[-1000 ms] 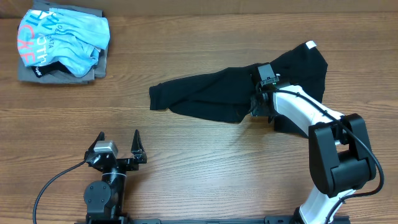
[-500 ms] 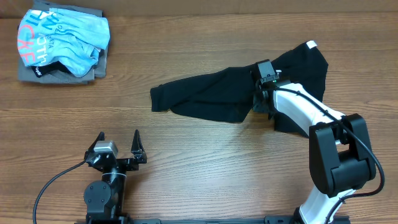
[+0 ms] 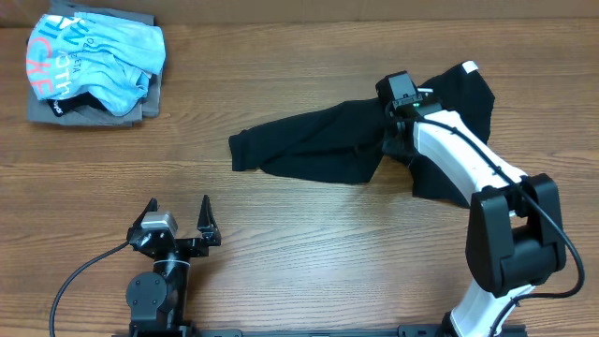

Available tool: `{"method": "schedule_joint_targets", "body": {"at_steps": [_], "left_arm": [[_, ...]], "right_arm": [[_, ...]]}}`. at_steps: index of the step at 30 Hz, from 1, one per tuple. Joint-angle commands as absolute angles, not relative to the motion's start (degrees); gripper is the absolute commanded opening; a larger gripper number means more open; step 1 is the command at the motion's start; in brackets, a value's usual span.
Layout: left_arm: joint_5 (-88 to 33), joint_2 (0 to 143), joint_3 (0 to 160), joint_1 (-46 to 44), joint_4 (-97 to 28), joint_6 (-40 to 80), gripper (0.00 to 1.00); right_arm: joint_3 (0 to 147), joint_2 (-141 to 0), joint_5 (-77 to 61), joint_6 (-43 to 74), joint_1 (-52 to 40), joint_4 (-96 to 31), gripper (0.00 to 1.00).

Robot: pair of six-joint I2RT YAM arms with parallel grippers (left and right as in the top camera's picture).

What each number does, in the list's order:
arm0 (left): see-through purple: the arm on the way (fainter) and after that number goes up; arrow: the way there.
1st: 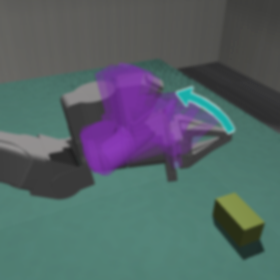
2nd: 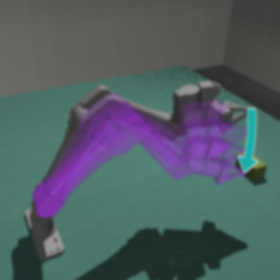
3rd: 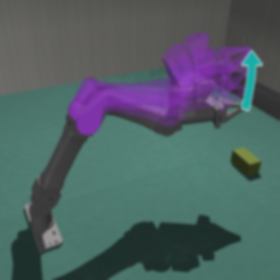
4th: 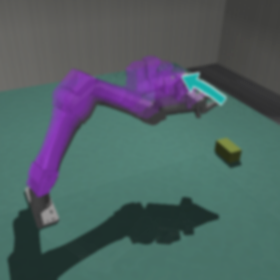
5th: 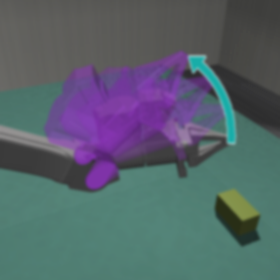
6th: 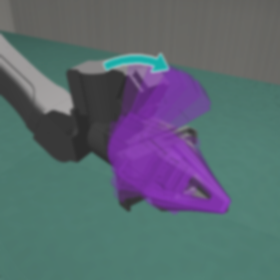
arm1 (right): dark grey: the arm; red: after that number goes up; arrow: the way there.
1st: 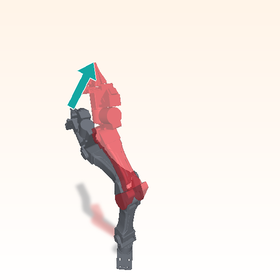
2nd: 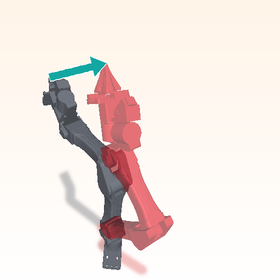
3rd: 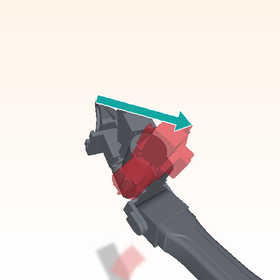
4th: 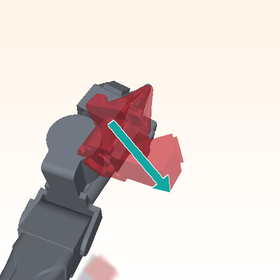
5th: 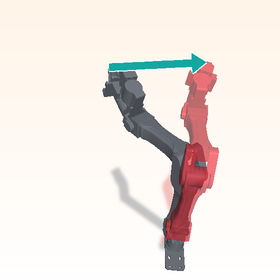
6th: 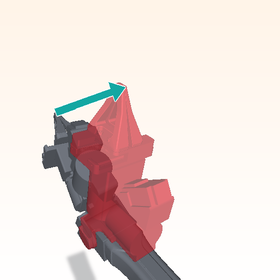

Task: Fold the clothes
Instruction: 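Lift the shirt with the right gripper, raising it off the table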

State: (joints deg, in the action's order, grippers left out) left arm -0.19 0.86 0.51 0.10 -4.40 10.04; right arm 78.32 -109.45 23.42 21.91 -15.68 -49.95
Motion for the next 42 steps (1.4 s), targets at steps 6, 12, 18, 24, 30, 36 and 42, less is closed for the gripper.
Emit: {"method": "schedule_joint_targets", "body": {"at_steps": [6, 12, 18, 24, 30, 36, 42], "left_arm": [[0.4, 0.27, 0.27, 0.38, -4.34, 8.97, 1.0], [0.4, 0.27, 0.27, 0.38, -4.34, 8.97, 1.0], [0.4, 0.25, 0.27, 0.38, -4.34, 8.97, 1.0], [0.4, 0.27, 0.27, 0.38, -4.34, 8.97, 1.0], [0.4, 0.25, 0.27, 0.38, -4.34, 8.97, 1.0], [0.4, 0.25, 0.27, 0.38, -4.34, 8.97, 1.0], [0.4, 0.27, 0.27, 0.38, -4.34, 8.97, 1.0]], "right_arm": [[81.25, -100.55, 29.3, 32.4, -15.75, -55.4, 0.04], [81.25, -91.37, 28.16, 36.49, -15.77, -62.13, 0.04], [81.25, -82.02, 26.5, 36.49, -17.45, -66.41, 0.04], [81.25, -77.45, 25.23, 36.47, -19.25, -68.55, 0.04], [80.97, -78.37, 26.5, 36.51, -19.11, -69.1, 0.04], [80.97, -78.89, 32.12, 41.19, -16.47, -68.23, 0.04], [80.97, -78.87, 28.8, 41.19, -14.28, -67.88, 0.04]]}}
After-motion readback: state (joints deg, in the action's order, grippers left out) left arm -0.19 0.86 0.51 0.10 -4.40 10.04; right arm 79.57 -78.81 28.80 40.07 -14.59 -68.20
